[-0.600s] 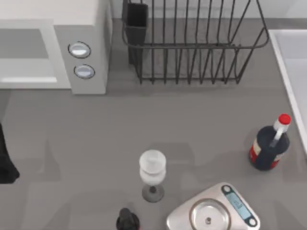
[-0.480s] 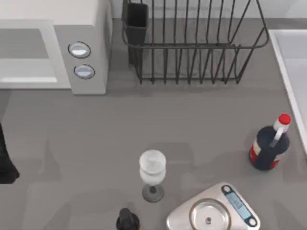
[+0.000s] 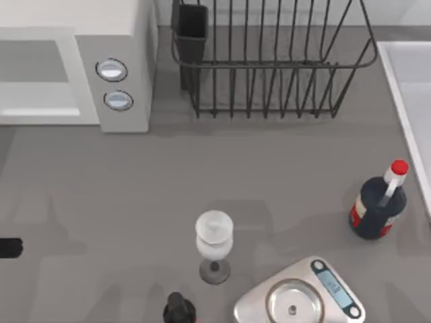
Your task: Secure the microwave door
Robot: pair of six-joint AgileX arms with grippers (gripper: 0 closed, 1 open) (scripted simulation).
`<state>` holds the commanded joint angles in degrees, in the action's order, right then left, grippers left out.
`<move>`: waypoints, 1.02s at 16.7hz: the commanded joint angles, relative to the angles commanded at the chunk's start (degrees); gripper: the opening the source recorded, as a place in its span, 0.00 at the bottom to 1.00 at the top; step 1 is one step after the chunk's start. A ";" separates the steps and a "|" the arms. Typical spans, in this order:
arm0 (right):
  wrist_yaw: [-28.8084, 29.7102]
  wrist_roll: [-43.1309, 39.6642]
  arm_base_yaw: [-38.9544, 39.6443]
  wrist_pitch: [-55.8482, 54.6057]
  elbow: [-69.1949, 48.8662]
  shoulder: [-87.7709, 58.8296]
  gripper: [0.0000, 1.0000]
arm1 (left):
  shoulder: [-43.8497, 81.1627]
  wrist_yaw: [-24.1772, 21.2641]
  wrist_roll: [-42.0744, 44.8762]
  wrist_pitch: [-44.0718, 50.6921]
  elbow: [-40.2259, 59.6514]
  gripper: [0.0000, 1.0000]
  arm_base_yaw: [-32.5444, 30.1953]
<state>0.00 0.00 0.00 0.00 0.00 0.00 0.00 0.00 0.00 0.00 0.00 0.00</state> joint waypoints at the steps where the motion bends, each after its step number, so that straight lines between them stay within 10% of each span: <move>1: 0.00 0.00 0.00 0.00 0.00 0.00 1.00 | 0.00 0.00 0.00 0.00 0.00 0.25 0.00; 5: 0.00 0.00 0.00 0.00 0.00 0.00 1.00 | 0.00 0.00 0.00 0.00 0.00 0.00 0.00; 17: 0.00 0.00 0.00 0.00 0.00 0.00 1.00 | 3.05 -4.42 0.05 -1.63 1.41 0.00 4.42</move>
<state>0.00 0.00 0.00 0.00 0.00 0.00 3.05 -4.42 0.05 -1.63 1.41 4.42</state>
